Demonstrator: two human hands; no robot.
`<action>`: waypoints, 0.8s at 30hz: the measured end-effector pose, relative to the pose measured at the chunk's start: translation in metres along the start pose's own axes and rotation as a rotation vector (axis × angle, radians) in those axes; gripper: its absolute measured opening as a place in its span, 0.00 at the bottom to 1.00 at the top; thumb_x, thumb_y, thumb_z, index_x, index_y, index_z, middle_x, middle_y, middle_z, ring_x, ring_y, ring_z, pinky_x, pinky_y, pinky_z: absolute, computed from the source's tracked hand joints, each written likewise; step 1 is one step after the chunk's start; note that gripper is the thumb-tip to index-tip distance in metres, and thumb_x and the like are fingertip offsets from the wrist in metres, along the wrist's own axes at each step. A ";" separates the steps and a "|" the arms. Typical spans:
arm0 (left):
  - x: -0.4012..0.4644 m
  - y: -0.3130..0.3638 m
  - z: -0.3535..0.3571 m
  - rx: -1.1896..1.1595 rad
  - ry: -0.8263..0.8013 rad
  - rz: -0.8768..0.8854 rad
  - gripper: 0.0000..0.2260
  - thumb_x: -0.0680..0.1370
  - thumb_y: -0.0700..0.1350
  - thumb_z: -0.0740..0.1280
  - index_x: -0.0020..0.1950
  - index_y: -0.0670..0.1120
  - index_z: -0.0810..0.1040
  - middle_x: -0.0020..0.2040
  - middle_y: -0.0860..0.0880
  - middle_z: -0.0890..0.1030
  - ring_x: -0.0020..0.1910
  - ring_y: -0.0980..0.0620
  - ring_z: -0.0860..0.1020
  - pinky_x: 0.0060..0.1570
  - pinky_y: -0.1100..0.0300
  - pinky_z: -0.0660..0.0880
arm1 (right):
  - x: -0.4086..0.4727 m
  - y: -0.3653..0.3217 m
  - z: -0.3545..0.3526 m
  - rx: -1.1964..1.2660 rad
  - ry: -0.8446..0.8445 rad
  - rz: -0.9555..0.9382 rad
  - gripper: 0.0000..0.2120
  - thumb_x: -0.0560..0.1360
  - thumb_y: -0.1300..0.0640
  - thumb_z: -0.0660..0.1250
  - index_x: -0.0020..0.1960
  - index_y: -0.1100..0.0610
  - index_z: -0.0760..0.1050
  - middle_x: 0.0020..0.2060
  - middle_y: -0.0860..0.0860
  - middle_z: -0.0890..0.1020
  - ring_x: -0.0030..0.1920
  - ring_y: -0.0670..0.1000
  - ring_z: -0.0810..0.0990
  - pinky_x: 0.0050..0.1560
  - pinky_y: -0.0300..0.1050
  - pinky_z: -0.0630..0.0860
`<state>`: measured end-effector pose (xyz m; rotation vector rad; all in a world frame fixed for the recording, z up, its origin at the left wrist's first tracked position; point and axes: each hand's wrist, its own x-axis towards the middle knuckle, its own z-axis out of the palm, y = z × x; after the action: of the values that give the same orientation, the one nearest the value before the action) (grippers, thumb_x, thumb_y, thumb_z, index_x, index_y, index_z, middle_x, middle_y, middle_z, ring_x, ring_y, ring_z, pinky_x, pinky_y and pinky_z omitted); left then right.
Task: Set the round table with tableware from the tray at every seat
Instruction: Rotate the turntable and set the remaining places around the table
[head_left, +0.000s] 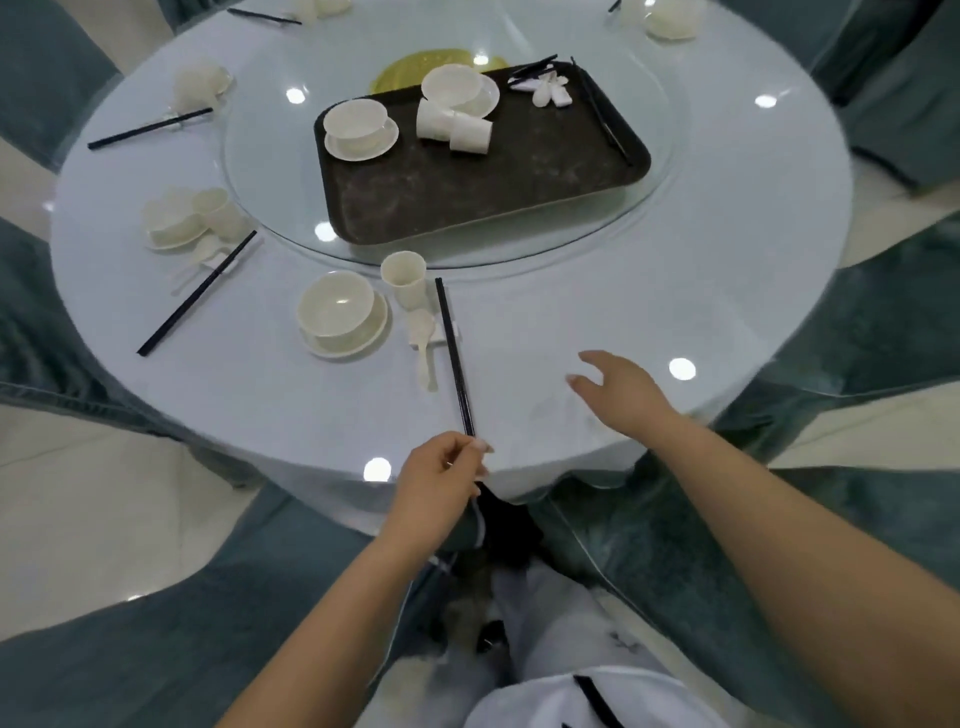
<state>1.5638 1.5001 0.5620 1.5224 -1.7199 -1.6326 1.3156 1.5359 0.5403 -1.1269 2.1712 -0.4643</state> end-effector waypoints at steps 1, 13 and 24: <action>-0.008 -0.003 0.003 -0.008 -0.008 0.010 0.08 0.80 0.47 0.65 0.42 0.51 0.82 0.34 0.54 0.83 0.29 0.61 0.78 0.32 0.70 0.72 | -0.012 -0.001 0.001 -0.006 -0.018 -0.002 0.27 0.81 0.45 0.59 0.76 0.55 0.63 0.75 0.51 0.66 0.72 0.53 0.66 0.69 0.44 0.62; -0.062 0.030 0.058 -0.050 -0.063 0.066 0.08 0.80 0.49 0.64 0.47 0.50 0.82 0.39 0.52 0.83 0.36 0.55 0.79 0.37 0.66 0.76 | -0.123 0.016 -0.054 -0.097 -0.001 -0.081 0.24 0.81 0.42 0.58 0.73 0.51 0.68 0.72 0.47 0.71 0.70 0.51 0.70 0.62 0.42 0.65; -0.089 0.076 0.181 0.000 -0.072 0.163 0.09 0.80 0.47 0.65 0.42 0.49 0.81 0.32 0.57 0.82 0.27 0.61 0.77 0.41 0.59 0.79 | -0.169 0.133 -0.136 0.062 0.094 -0.117 0.20 0.79 0.42 0.61 0.69 0.46 0.72 0.64 0.42 0.77 0.63 0.46 0.76 0.60 0.42 0.71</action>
<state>1.4175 1.6503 0.6119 1.3001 -1.8290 -1.6222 1.2163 1.7527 0.6283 -1.2246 2.1625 -0.6431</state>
